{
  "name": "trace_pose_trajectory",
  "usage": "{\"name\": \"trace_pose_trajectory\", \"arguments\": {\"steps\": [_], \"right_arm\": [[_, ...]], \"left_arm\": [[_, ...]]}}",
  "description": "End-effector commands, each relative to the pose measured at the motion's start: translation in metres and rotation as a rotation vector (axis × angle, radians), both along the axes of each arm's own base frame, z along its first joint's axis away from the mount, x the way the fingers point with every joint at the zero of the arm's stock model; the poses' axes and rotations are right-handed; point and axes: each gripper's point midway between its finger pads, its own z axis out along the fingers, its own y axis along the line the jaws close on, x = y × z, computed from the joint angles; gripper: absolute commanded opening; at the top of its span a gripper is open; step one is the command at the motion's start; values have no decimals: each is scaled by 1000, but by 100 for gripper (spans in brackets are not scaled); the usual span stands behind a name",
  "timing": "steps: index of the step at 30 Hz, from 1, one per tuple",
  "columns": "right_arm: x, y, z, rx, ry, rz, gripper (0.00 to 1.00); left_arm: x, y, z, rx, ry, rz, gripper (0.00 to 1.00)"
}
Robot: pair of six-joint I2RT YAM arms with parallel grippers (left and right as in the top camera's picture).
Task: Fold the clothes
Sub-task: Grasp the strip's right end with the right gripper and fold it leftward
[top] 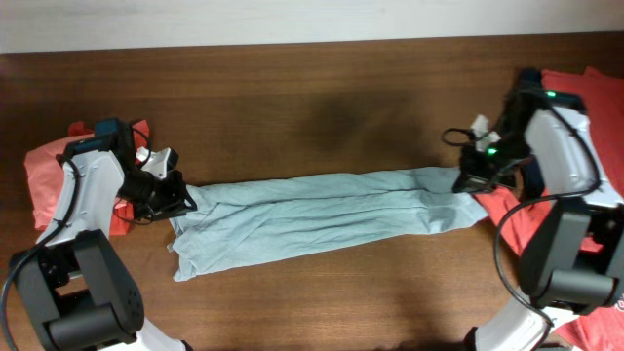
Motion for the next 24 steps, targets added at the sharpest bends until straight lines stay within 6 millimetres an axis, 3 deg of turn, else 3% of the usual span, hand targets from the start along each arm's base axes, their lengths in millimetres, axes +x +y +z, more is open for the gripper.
{"name": "trace_pose_trajectory", "arguments": {"steps": [1,11,24], "right_arm": [[7,27,3,-39,-10,35,4],[10,109,0,-42,-73,213,5],[14,170,1,-30,-161,283,4]], "left_arm": [[1,-1,6,3,-31,-22,25],[1,-2,6,3,-31,-22,25],[1,-2,6,3,-31,-22,24]]}}
